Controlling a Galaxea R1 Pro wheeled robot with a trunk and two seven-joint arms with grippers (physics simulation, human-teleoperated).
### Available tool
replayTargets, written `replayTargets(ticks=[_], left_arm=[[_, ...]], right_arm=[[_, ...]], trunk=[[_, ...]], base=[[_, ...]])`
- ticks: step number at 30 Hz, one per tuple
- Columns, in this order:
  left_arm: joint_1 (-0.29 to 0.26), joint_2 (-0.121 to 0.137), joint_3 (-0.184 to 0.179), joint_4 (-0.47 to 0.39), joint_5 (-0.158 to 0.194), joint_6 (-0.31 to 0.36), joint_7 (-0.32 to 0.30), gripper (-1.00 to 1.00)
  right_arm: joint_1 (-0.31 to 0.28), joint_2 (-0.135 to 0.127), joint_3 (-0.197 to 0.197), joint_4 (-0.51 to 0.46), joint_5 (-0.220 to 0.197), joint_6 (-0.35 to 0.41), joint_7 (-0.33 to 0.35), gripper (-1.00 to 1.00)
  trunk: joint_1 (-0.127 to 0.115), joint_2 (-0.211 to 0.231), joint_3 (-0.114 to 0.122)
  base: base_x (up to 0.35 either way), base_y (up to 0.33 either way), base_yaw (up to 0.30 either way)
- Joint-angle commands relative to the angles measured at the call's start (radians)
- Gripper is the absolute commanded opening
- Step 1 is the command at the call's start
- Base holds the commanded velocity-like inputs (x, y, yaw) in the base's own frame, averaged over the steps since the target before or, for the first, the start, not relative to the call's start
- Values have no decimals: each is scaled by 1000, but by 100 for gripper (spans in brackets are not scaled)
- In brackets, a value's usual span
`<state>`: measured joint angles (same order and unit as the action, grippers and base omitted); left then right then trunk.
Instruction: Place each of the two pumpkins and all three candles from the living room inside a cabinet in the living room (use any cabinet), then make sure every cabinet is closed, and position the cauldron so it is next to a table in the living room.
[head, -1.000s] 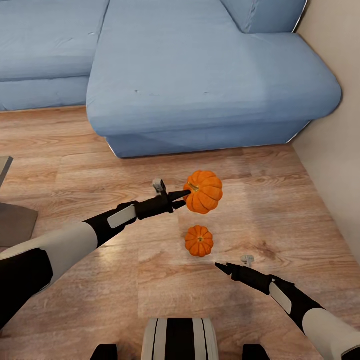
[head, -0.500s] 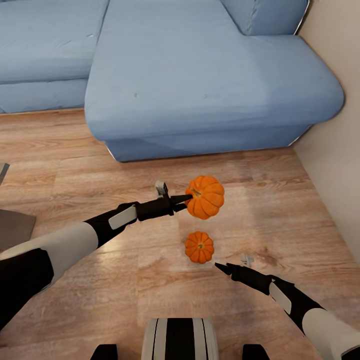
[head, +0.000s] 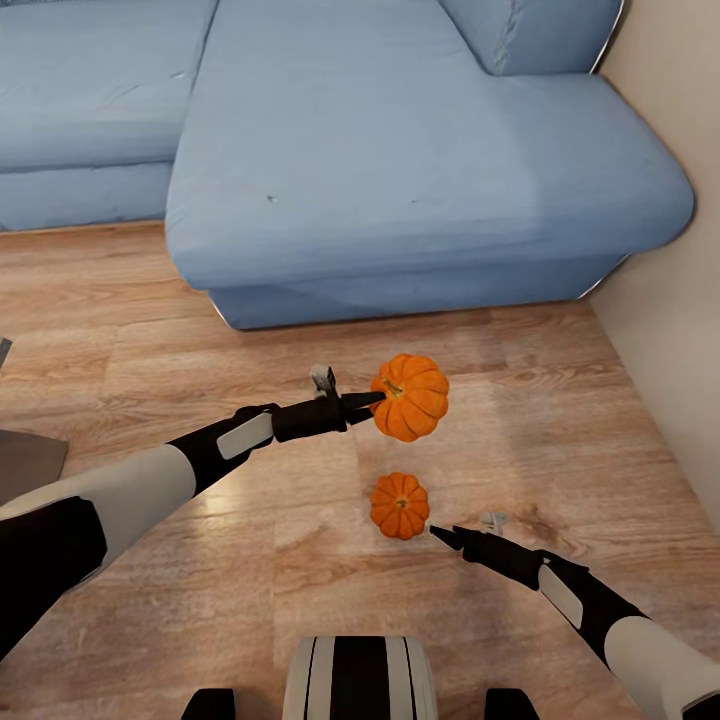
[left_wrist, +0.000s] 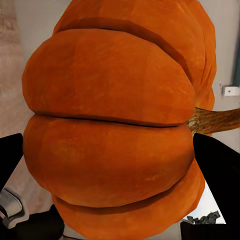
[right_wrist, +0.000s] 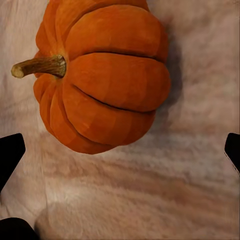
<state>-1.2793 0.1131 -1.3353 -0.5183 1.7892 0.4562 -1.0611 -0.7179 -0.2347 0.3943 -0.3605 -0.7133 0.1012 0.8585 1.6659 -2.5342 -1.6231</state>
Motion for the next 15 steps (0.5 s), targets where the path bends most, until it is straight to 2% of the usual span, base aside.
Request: replayTargets(ticks=[1, 6, 15], left_arm=[[0, 0, 1, 0, -1, -1, 1, -100], [0, 2, 1, 0, -1, -1, 1, -100], [0, 2, 1, 0, -1, -1, 1, -100]], right_arm=[[0, 0, 0, 0, 0, 0, -1, 100], [0, 1, 0, 0, 0, 0, -5, 100], [0, 3, 0, 3, 0, -3, -20, 100]], trunk=[[0, 0, 0], [0, 0, 0], [0, 0, 0]], base=[[174, 0, 0], [178, 0, 0], [10, 0, 0]])
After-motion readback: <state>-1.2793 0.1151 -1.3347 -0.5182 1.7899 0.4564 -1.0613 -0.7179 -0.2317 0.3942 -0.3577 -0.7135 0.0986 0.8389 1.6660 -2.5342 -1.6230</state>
